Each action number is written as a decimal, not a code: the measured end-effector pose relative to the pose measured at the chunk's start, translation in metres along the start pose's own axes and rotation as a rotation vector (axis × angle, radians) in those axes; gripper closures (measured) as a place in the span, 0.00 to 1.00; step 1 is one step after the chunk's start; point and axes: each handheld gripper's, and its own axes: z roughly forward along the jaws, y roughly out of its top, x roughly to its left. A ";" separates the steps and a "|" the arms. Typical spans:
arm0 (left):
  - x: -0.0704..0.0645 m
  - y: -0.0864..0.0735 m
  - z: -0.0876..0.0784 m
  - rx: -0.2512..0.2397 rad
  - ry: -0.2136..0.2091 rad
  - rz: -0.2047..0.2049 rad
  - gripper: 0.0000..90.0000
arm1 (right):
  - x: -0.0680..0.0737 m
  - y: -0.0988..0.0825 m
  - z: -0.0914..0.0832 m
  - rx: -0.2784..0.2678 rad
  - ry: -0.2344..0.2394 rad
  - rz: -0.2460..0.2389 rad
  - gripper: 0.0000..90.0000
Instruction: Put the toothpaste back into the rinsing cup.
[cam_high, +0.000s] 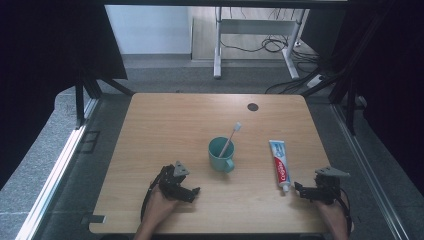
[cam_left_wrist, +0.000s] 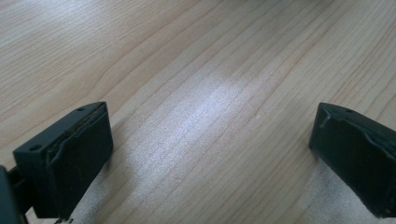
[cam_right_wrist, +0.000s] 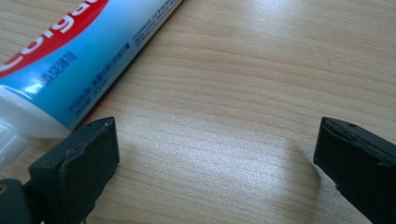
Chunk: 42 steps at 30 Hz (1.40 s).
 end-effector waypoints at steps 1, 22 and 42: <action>0.000 0.000 0.000 0.000 0.000 -0.001 0.00 | 0.000 0.002 -0.002 -0.004 0.005 0.000 0.00; 0.000 0.000 0.000 -0.001 0.005 -0.006 0.00 | 0.000 0.015 -0.010 0.015 0.079 0.011 0.00; 0.000 0.000 0.000 -0.001 0.006 -0.007 0.00 | 0.003 0.041 -0.010 0.105 0.151 0.046 0.00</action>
